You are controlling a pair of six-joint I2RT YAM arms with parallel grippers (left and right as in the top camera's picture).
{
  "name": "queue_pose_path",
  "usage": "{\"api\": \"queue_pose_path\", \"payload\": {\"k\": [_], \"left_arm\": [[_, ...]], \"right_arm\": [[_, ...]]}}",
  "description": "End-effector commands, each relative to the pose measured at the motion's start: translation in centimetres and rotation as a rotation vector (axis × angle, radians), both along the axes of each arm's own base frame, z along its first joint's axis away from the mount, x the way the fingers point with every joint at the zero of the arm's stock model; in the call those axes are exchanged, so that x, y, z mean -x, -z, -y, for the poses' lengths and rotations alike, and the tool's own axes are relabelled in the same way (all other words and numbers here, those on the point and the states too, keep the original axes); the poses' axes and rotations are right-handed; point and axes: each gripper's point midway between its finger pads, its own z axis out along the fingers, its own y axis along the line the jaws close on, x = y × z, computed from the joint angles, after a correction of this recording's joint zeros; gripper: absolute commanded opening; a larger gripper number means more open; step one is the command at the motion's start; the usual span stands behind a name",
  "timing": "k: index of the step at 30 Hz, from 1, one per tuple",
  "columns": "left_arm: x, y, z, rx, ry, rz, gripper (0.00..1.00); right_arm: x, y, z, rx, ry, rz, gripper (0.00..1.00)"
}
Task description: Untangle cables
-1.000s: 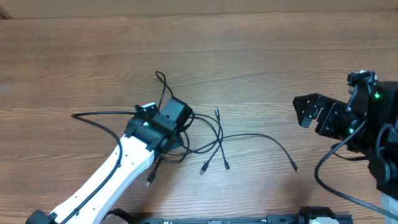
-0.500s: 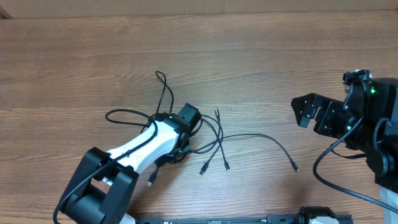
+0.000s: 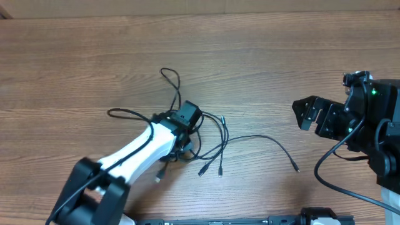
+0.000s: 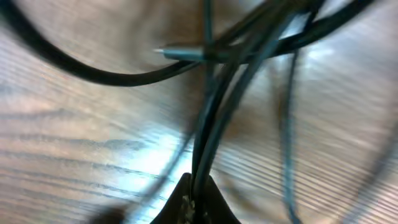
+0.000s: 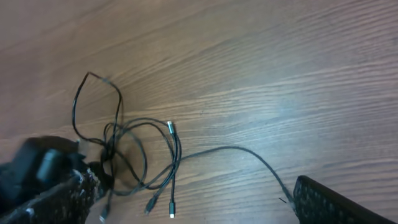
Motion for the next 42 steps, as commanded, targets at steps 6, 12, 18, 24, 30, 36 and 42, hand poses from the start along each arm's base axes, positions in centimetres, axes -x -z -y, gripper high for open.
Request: {"api": "queue_pose_path", "payload": {"k": [6, 12, 18, 24, 30, 36, 42], "left_arm": [[-5.1, -16.9, 6.0, 0.246, 0.549, 0.488, 0.04], [-0.3, -29.3, 11.9, 0.485, 1.224, 0.941, 0.04], [3.9, -38.7, 12.6, 0.576, 1.422, 1.342, 0.04], [6.5, -46.7, 11.8, 0.554, 1.462, 1.73, 0.04], [9.0, -53.4, 10.1, 0.518, 1.41, 2.09, 0.04], [5.1, -57.3, 5.9, 0.323, 0.962, 2.219, 0.04], [-2.0, -52.4, 2.4, 0.121, 0.624, 1.906, 0.06]], "right_arm": [[1.0, -0.1, -0.5, 0.01, -0.055, -0.01, 1.0], [2.1, -1.3, -4.5, -0.064, -0.369, 0.069, 0.97], [2.3, -1.4, -4.8, -0.063, -0.399, 0.08, 0.97], [2.3, -1.2, -4.8, -0.05, -0.42, 0.082, 0.98], [2.1, -0.7, -4.7, -0.039, -0.433, 0.065, 1.0], [1.5, 0.5, -4.7, -0.051, -0.438, 0.002, 1.0], [1.4, 1.8, -4.7, -0.065, -0.433, -0.077, 1.0]]}}
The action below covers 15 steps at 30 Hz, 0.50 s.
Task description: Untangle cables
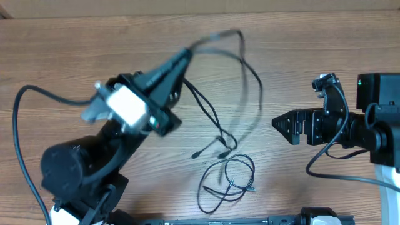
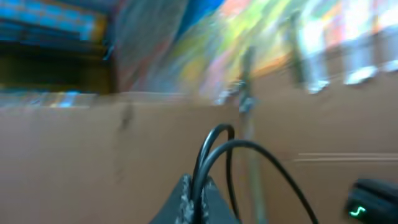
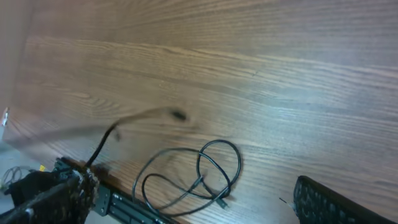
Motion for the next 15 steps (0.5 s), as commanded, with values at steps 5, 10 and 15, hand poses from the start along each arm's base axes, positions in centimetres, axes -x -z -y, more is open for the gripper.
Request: {"api": "queue_pose_path", "payload": {"k": [5, 10, 15], "left_arm": [[-7.2, 11.6, -5.3, -0.039, -0.434, -0.556, 0.42], [-7.9, 18.9, -4.3, -0.186, -0.434, -0.796, 0.88], [-5.7, 25.4, -0.6, -0.387, -0.211, -1.012, 0.87]], "right_arm": [[-0.3, -0.1, 0.2, 0.022, -0.002, 0.017, 1.0], [-0.3, -0.2, 0.2, 0.021, 0.001, 0.017, 1.0], [-0.4, -0.2, 0.2, 0.022, 0.002, 0.018, 1.0]]}}
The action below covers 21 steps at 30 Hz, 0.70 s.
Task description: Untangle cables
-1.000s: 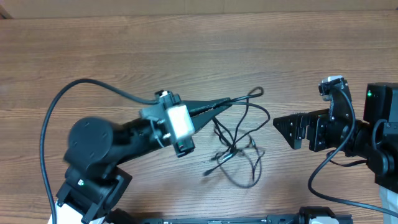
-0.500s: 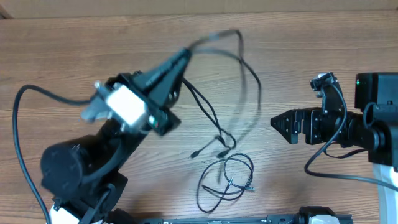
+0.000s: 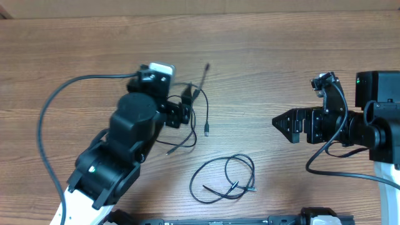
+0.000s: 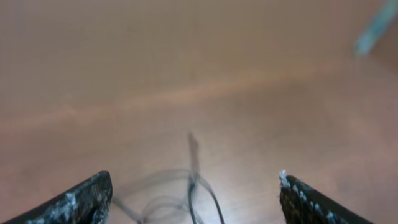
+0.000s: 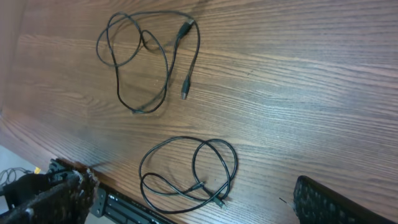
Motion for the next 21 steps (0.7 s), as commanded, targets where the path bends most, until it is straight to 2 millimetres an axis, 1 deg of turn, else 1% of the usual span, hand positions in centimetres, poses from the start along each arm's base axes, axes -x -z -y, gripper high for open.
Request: {"api": "queue_pose_path", "payload": {"k": [1, 3, 5, 6, 7, 9, 11, 12, 13, 14, 15, 18, 21], "left_arm": [[2.2, 4.9, 3.2, 0.003, 0.194, -0.233, 0.91], [4.0, 8.4, 3.9, -0.049, 0.275, -0.39, 0.96], [5.8, 11.5, 4.5, -0.096, 0.36, -0.531, 0.97], [7.0, 13.0, 5.0, -0.128, 0.437, -0.603, 0.98], [7.7, 13.8, 5.3, -0.143, 0.483, -0.638, 0.99], [9.8, 15.8, 6.4, -0.175, 0.626, -0.741, 1.0], [11.5, 17.0, 7.8, -0.194, 0.765, -0.788, 1.0], [12.0, 17.3, 8.3, -0.205, 0.823, -0.787, 1.0], [13.1, 18.1, 9.2, -0.249, 0.932, -0.772, 1.0], [13.6, 18.6, 9.5, -0.283, 0.984, -0.767, 1.0], [14.0, 18.9, 9.7, -0.305, 1.021, -0.761, 1.0], [16.7, 20.2, 10.3, -0.391, 1.204, -0.767, 0.99], [19.2, 20.8, 10.1, -0.433, 1.363, -0.777, 1.0]], "right_arm": [[-0.2, -0.4, 0.1, 0.006, 0.015, 0.016, 1.0], [-1.1, -0.1, 1.5, 0.038, 0.147, -0.008, 1.0], [-1.9, 0.2, 3.3, 0.075, 0.299, -0.025, 1.0], [-2.3, 0.2, 4.0, 0.085, 0.372, -0.027, 1.0], [-2.5, 0.1, 4.3, 0.085, 0.398, -0.025, 1.0], [-3.0, -0.2, 4.4, 0.067, 0.433, -0.016, 1.0], [-3.1, -0.3, 4.4, 0.067, 0.433, -0.009, 1.0], [-3.2, -0.3, 4.4, 0.07, 0.435, -0.007, 1.0], [-3.2, -0.2, 4.5, 0.076, 0.435, -0.005, 1.0], [-3.2, -0.2, 4.7, 0.084, 0.44, -0.005, 1.0], [-3.1, -0.2, 4.8, 0.09, 0.444, -0.005, 1.0], [-3.0, 0.1, 5.6, 0.133, 0.47, -0.006, 1.0], [-3.0, 0.1, 5.8, 0.139, 0.474, -0.005, 1.0]]}}
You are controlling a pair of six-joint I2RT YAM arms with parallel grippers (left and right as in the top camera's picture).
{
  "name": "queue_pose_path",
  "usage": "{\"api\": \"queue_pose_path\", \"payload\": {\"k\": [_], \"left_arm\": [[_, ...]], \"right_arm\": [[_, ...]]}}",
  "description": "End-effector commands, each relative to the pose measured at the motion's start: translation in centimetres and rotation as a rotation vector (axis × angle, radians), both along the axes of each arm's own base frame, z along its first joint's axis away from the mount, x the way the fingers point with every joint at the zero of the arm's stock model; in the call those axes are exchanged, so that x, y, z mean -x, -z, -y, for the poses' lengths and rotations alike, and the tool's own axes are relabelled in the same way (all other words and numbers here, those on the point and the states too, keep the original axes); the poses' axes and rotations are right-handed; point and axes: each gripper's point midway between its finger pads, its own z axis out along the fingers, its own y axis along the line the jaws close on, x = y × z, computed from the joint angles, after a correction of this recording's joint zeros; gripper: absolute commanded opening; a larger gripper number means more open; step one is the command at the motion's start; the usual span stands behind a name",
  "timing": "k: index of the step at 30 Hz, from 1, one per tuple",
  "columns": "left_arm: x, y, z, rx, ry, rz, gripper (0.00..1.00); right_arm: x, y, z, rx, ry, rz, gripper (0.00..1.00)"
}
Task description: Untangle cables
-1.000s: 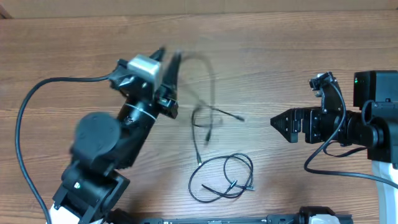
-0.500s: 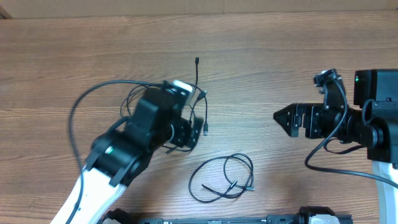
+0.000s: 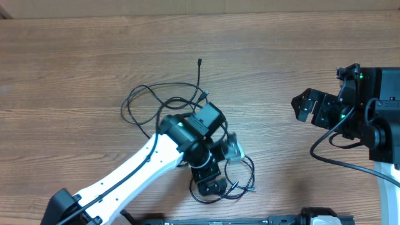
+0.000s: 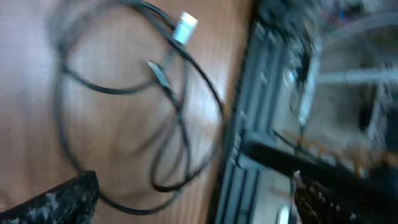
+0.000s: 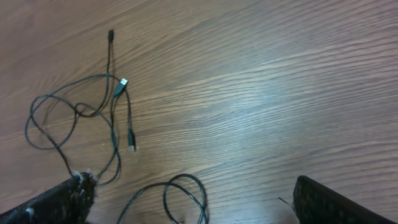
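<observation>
Two black cables lie apart on the wooden table. The longer cable (image 3: 156, 103) sprawls in loose loops at centre left, one plug end pointing away; the right wrist view shows this cable (image 5: 81, 112) too. A smaller coiled cable (image 3: 240, 178) lies by the near edge, and its silver plug (image 4: 186, 23) shows in the left wrist view. My left gripper (image 3: 222, 169) hangs open over that coil (image 4: 124, 93), nothing between its fingers (image 4: 59, 199). My right gripper (image 3: 300, 107) is open at the right, away from both cables.
A black rail (image 4: 249, 143) runs along the table's near edge, just beyond the coil. The right arm's base and its cabling (image 3: 381, 144) fill the right side. Bare wood (image 3: 281, 50) lies at the back.
My left gripper, still open, has moved from beside the longer cable at centre left to above the small coil at the near edge. The right gripper has drawn back to the right.
At first my left gripper was shut on the tangled bundle on the table. Then it held one cable high, with the small coil left lying near the front edge. Then it was open and the longer cable lay at centre left. Now it hangs over the coil.
</observation>
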Motion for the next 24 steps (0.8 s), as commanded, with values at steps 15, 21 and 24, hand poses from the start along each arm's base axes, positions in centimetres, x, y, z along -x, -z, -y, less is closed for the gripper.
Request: {"api": "queue_pose_path", "payload": {"k": [15, 21, 24], "left_arm": [[2.5, 7.9, -1.2, -0.019, 0.143, 0.032, 0.98], [-0.9, 7.7, 0.8, -0.015, -0.068, 0.114, 0.04], [-4.6, 2.1, 4.1, 0.103, -0.132, 0.2, 0.04]], "right_arm": [[-0.3, -0.6, 0.5, 0.023, 0.019, 0.026, 1.0], [-0.3, -0.5, 0.5, 0.023, 0.019, 0.025, 1.0], [-0.3, -0.5, 0.5, 0.024, 0.019, 0.026, 1.0]]}}
